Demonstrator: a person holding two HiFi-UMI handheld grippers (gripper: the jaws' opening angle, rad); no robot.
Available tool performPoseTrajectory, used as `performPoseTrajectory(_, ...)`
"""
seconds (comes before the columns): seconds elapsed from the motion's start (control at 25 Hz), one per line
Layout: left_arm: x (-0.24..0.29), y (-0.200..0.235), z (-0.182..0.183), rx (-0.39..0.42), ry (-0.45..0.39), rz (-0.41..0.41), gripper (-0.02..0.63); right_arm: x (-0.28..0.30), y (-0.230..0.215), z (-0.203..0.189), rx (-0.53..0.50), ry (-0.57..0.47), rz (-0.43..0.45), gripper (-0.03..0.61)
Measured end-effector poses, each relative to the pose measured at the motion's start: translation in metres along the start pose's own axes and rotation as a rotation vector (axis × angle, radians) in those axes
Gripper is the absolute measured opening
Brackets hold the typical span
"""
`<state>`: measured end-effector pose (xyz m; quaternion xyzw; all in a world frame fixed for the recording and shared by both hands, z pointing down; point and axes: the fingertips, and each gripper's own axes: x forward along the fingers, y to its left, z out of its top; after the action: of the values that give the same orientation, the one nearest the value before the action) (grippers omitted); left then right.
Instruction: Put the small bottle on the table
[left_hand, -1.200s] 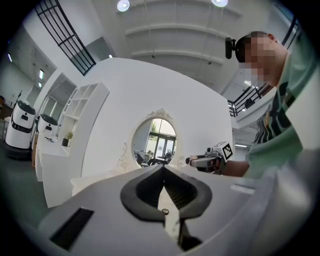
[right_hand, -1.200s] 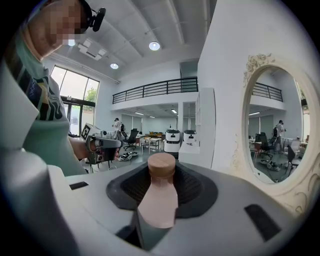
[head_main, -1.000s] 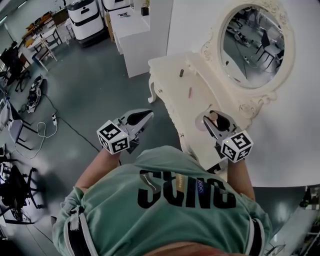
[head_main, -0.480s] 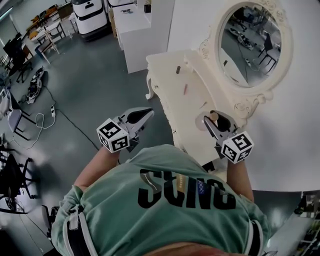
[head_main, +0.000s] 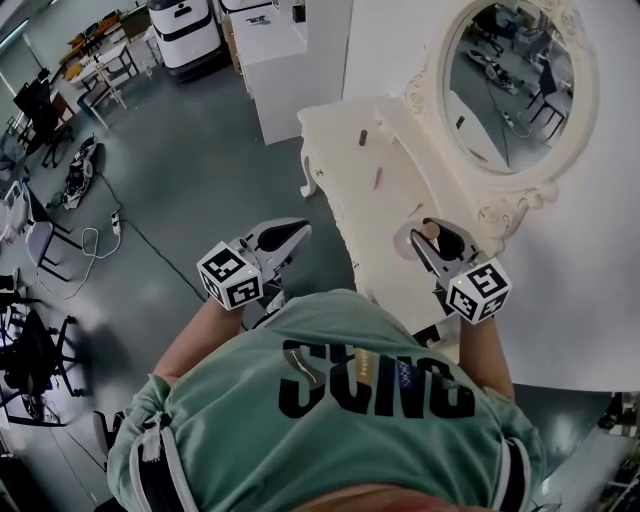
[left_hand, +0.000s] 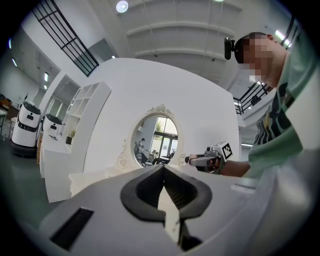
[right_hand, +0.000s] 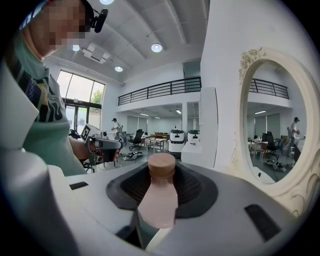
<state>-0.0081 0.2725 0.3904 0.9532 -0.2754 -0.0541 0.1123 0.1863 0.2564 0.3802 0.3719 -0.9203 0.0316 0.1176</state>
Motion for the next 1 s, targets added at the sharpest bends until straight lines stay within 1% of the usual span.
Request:
performPoseTrajectory(0.12, 0.006, 0.023, 0.000, -0.009, 0.008, -0.025, 0.005, 0.020, -0.008, -0.001, 0.009, 0.010, -0.017, 0.129)
performPoseTrajectory(0.24, 0.013, 0.056, 0.001, -0.012, 0.016, -0.061, 0.005, 0.048, -0.019, 0.000, 0.018, 0.019, -0.044, 0.129)
performPoseTrajectory(0.44, 0.029, 0.136, 0.015, -0.010, 0.018, -0.136, 0.005, 0.112, -0.044, 0.012, 0.032, 0.015, -0.116, 0.129)
performPoseTrajectory(0.68, 0.040, 0.235, 0.052, 0.010, 0.040, -0.238, 0.005, 0.192, -0.062, 0.042, 0.061, -0.004, -0.218, 0.129)
performPoseTrajectory(0.8, 0.048, 0.279, 0.063, 0.011, 0.054, -0.285, 0.005, 0.225, -0.073, 0.053, 0.077, -0.010, -0.271, 0.129)
performPoseTrajectory(0.88, 0.054, 0.303, 0.067, -0.001, 0.061, -0.316, 0.005, 0.241, -0.078, 0.057, 0.092, -0.007, -0.305, 0.129)
performPoseTrajectory(1.0, 0.057, 0.327, 0.073, -0.018, 0.070, -0.363, 0.005, 0.258, -0.080, 0.062, 0.112, 0.009, -0.354, 0.129)
